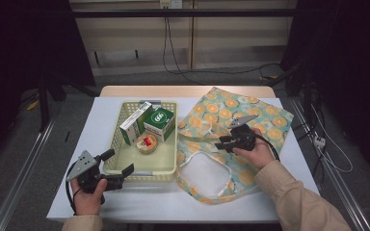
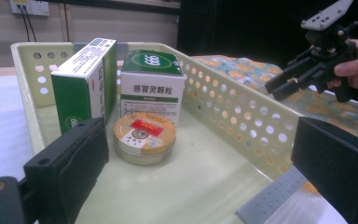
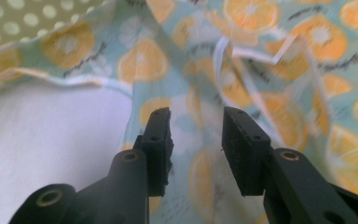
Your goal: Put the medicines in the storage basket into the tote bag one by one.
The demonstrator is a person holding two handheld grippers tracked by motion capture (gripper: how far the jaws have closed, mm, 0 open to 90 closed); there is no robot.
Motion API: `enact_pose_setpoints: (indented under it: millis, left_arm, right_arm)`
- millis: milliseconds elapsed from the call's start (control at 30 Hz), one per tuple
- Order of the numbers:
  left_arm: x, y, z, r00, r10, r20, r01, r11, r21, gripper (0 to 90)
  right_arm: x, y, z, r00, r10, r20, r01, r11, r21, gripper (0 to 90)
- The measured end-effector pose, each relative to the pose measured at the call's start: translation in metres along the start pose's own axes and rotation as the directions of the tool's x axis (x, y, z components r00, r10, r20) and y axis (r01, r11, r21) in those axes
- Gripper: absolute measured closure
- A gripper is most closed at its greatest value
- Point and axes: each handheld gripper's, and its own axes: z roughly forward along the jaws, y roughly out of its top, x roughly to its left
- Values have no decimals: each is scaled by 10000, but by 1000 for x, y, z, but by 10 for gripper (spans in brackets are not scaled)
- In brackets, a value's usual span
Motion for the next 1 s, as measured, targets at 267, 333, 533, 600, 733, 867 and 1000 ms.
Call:
enact_pose_setpoints:
  millis: [267,333,533,600,733,867,1000]
  left_arm:
    - [1,1,1,10000,-19,-7,19,10000,-25,37]
    - [0,1,2,10000,14,-14,-14,10000,-33,37]
    - [-3,3,4,9999,125,106,-124,9999,-13,37]
    - [-2,3,4,9998,143,124,-142,9999,-18,37]
    - [-2,2,4,9999,103,137,-102,9999,-37,37]
    - [-3,2,4,9999,101,108,-101,9999,8,37]
    - [-3,3,3,9999,107,91,-107,9999,-43,37]
  right_arm:
    - [-7,-23,5,9971,117,753,-147,9991,398,616]
    - [-3,-21,6,9957,-96,923,48,9986,521,673]
    - [-13,-25,5,9949,718,711,-732,9972,175,878]
    - [-14,-26,5,9945,846,623,-856,9962,139,897]
    - [-14,-23,5,9951,758,636,-777,9966,290,900]
    - [-10,-20,1,9967,654,484,-673,9970,381,900]
    - [-4,-15,-3,9989,410,236,-419,9984,384,900]
